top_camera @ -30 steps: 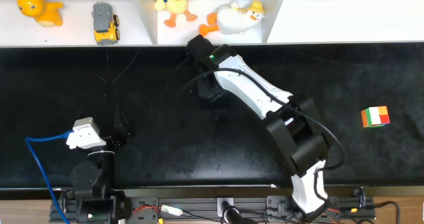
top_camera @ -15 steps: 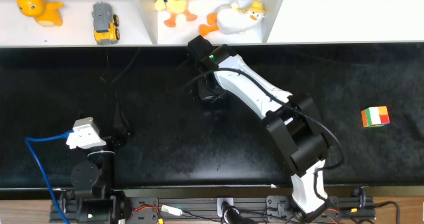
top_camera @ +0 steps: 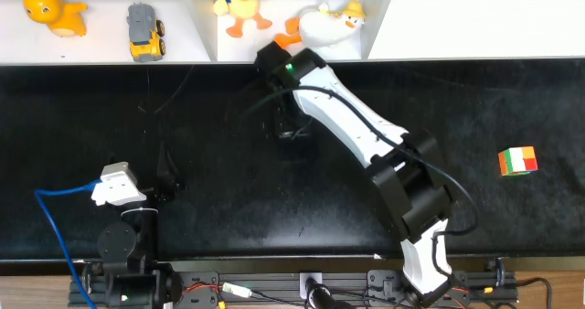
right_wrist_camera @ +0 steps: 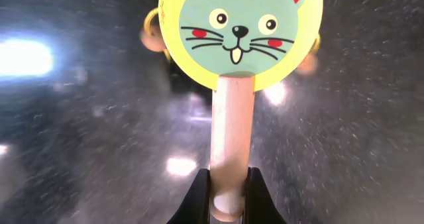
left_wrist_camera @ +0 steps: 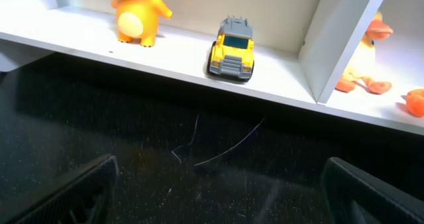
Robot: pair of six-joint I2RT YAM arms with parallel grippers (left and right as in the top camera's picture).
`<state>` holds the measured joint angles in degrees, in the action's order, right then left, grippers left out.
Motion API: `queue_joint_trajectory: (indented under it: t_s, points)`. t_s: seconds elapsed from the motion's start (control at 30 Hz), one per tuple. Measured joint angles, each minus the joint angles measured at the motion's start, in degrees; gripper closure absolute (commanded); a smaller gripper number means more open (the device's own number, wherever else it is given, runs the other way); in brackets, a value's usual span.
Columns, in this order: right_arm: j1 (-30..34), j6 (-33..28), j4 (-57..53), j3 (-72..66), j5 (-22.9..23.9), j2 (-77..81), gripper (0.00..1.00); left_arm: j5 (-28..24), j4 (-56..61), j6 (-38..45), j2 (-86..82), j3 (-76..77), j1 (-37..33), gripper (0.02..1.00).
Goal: Store Toys
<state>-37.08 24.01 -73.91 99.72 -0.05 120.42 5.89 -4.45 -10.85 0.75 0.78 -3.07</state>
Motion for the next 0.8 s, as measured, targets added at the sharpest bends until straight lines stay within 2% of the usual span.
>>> queue_joint_trajectory:
  t_s: [0.27, 0.43, 0.6, 0.8]
  points:
    - [-5.2, 0.3, -7.1, 0.7, -1.4, -7.8, 0.956, 0.0, 0.0, 0.0, 0.0, 0.0, 0.0, 0.02]
    - [-6.8, 2.3, -8.1, -4.4, -2.0, -16.6, 0.954, 0.0, 0.0, 0.0, 0.0, 0.0, 0.0, 0.02]
    - [-3.7, 5.8, -8.1, -15.9, -0.7, -26.3, 0.956, 0.0, 0.0, 0.0, 0.0, 0.0, 0.0, 0.02]
    - [6.4, 7.8, -10.0, -24.1, 1.7, -38.7, 0.956, 0.0, 0.0, 0.0, 0.0, 0.0, 0.0, 0.02]
